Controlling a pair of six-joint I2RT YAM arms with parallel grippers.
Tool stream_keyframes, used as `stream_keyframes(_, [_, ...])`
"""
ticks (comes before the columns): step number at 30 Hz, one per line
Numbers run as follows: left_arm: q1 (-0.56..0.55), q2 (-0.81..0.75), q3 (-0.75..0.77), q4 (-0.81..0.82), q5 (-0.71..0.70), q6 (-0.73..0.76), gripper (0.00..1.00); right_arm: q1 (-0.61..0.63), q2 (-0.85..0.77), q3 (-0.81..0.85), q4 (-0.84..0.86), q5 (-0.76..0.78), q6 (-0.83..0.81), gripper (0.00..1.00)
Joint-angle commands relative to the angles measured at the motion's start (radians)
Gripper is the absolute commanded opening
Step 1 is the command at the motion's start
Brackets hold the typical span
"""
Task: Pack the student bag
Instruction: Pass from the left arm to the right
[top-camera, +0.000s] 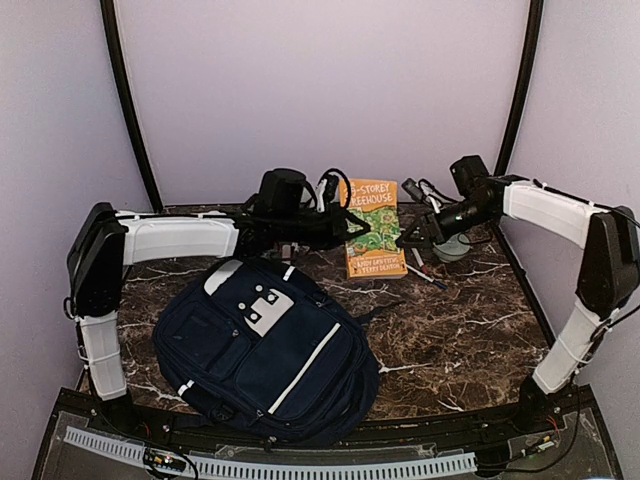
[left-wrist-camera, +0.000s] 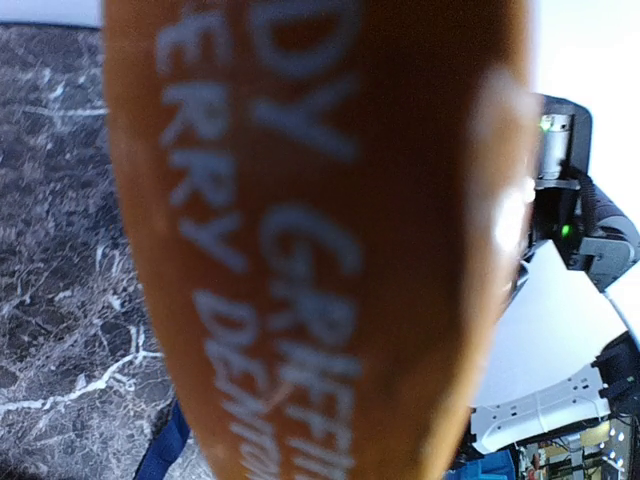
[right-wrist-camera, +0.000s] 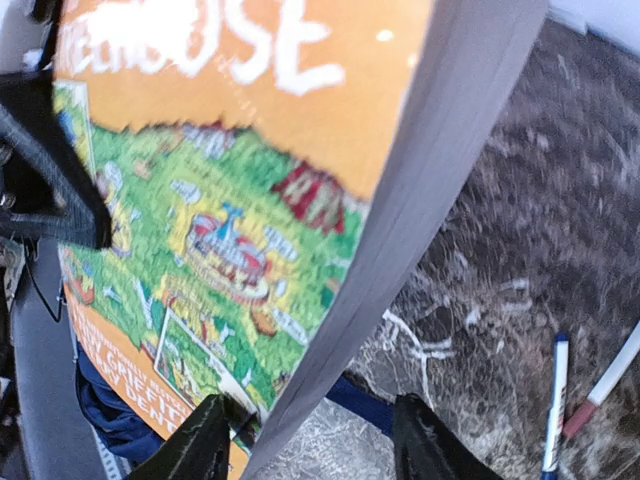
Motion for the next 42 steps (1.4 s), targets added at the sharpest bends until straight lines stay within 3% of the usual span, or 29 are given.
stream_keyframes(1, [-0.007, -0.168, -0.048, 0.04, 0.077, 0.122, 0.0, -0.005, -0.16, -0.084, 0.006, -0.096, -0.13, 0.63])
stream_keyframes(5, [-0.007, -0.236, -0.11, 0.117, 0.155, 0.16, 0.0, -0.006, -0.259, -0.118, 0.099, -0.14, -0.065, 0.8])
stream_keyframes(7, [-0.007, -0.265, -0.137, 0.143, 0.183, 0.178, 0.0, -0.006, -0.267, -0.11, 0.132, -0.178, -0.028, 0.99])
stream_keyframes(11, [-0.008, -0.285, -0.162, 0.17, 0.233, 0.193, 0.0, -0.004, -0.259, -0.1, 0.161, -0.317, -0.001, 1.0])
stream_keyframes(16, [-0.007, -0.288, -0.202, 0.289, 0.289, 0.163, 0.0, 0.017, -0.225, -0.124, 0.305, -0.44, 0.148, 1.0])
stream_keyframes(21, [-0.007, -0.27, -0.207, 0.357, 0.322, 0.134, 0.0, 0.038, -0.184, -0.138, 0.382, -0.495, 0.23, 0.82])
stream_keyframes(26, [-0.007, -0.254, -0.208, 0.389, 0.33, 0.118, 0.0, 0.05, -0.183, -0.201, 0.5, -0.505, 0.31, 0.78])
stream_keyframes(29, [-0.007, -0.25, -0.211, 0.383, 0.319, 0.122, 0.0, 0.052, -0.185, -0.208, 0.557, -0.552, 0.404, 0.54])
stream_keyframes(31, [-0.007, -0.25, -0.212, 0.364, 0.296, 0.134, 0.0, 0.051, -0.185, -0.2, 0.576, -0.553, 0.443, 0.47])
stream_keyframes(34, [-0.007, -0.25, -0.21, 0.338, 0.278, 0.154, 0.0, 0.049, -0.189, -0.198, 0.631, -0.559, 0.517, 0.46])
stream_keyframes(38, [-0.007, -0.253, -0.216, 0.33, 0.268, 0.164, 0.0, 0.049, -0.195, -0.213, 0.746, -0.572, 0.65, 0.58])
stream_keyframes(42, [-0.007, -0.253, -0.227, 0.345, 0.259, 0.162, 0.0, 0.047, -0.203, -0.227, 0.796, -0.573, 0.702, 0.54])
